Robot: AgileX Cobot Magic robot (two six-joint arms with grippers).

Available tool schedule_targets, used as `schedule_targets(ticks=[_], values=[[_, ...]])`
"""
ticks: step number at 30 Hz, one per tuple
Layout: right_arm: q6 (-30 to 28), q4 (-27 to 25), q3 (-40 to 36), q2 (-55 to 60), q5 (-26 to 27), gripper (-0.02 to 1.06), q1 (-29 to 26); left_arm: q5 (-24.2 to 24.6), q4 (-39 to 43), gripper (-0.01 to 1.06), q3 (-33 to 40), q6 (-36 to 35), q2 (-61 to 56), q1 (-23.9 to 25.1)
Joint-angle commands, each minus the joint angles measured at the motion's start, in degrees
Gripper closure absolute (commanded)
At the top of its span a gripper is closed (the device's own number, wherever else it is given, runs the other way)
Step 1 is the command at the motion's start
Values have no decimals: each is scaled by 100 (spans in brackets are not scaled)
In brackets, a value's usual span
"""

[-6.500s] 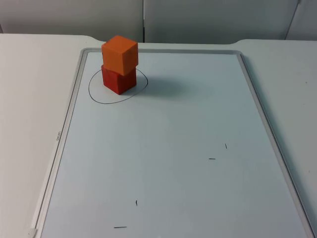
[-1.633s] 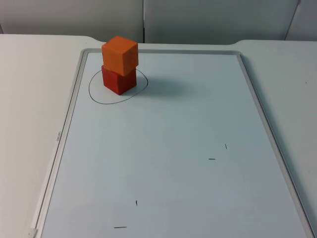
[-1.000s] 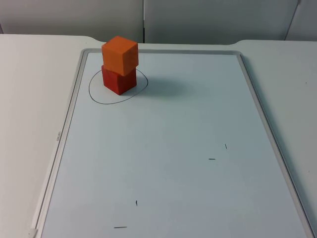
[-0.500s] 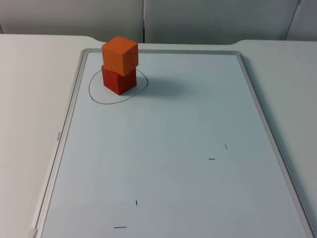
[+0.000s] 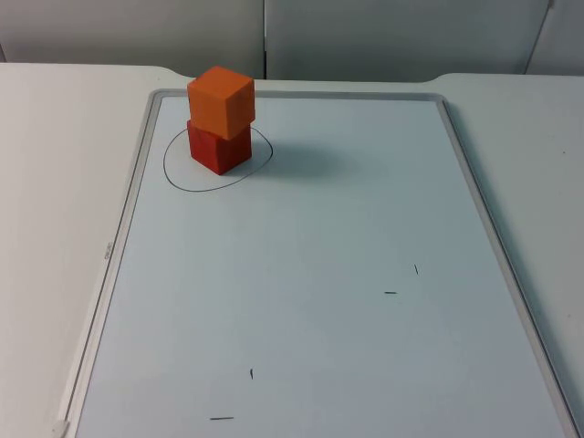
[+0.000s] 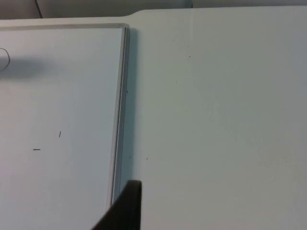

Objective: Pick up one cube with the left hand and another cube with the right hand. First place the cube in the right hand at the target position, then stack the cube in the left hand on top.

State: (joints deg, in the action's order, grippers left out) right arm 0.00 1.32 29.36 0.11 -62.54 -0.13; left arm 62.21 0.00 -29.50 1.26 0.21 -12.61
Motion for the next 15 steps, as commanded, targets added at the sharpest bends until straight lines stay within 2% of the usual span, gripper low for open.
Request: schedule_targets(ticks=[1,2,6,15], values=[[0,-6,-22,-11,76,0,-50,-41,0,0,7,-21,-21,388],[0,-6,-22,-11,76,0,-50,-41,0,0,7,-21,-21,388],[0,-6,-22,-11,76,0,-50,-53,0,0,7,-21,-21,934],[0,-6,-22,-11,76,0,-50,-53,30,0,7,-21,-21,1391]])
